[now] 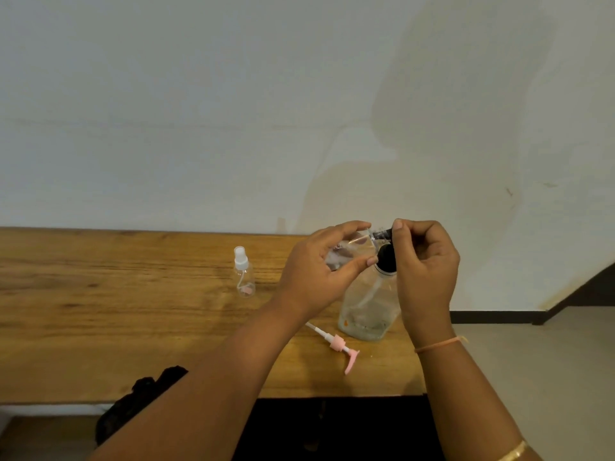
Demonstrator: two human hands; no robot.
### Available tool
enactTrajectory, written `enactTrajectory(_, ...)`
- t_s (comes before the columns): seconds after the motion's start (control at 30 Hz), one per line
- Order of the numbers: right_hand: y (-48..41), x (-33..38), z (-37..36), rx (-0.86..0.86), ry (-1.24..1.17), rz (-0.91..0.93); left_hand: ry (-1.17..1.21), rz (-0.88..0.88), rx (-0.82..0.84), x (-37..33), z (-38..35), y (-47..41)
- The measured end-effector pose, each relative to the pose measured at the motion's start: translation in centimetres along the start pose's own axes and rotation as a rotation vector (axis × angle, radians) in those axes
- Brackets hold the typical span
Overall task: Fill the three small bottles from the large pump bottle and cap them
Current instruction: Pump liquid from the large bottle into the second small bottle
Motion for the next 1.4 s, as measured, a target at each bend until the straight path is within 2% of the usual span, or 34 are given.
enactTrajectory(0.3,0.8,-1.0,0.3,-0.011,0.103,0.063,0.01,0.056,0.053,0.3,0.0,0.4)
enactTrajectory(0.53,0.4,0.3,0.0,0.012,-0.04,-0.018,0.033,0.021,0.019,-0.2,-0.1,0.2)
enactTrajectory(0.73,0.1,0.1,0.3,0.021,0.006,-0.018,0.035,0.02,0.028,-0.2,0.0,0.0)
enactTrajectory(0.9,0.3,-0.9,0.4,0.003,0.122,0.074,0.042,0.068,0.043,0.3,-0.3,0.3)
enactTrajectory(1.03,0.5,-0.9,0.4,-0.005,0.156,0.081,0.045,0.08,0.045,0.0,-0.3,0.5)
enactTrajectory(1.13,0.3,-0.1,0.6,-0.025,0.245,0.205,0.081,0.091,0.049,-0.4,-0.4,0.7)
enactTrajectory(1.27,-0.1,0.5,0.7,-0.001,0.503,0.445,0.089,0.084,0.055,-0.5,-0.2,0.8)
enactTrajectory(1.4,0.3,0.2,1.0,-0.029,0.558,0.516,0.091,0.086,0.058,-0.5,-0.1,0.8)
Point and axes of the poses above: each hand's wrist, its own y-axis away from the middle knuckle, its own z-axis out of the back of the hand, x = y × z, the point moved 1 cm from there along -y, towards the middle knuckle, and after that the axes turned 4 degrees about -z, right-handed, at the moved point
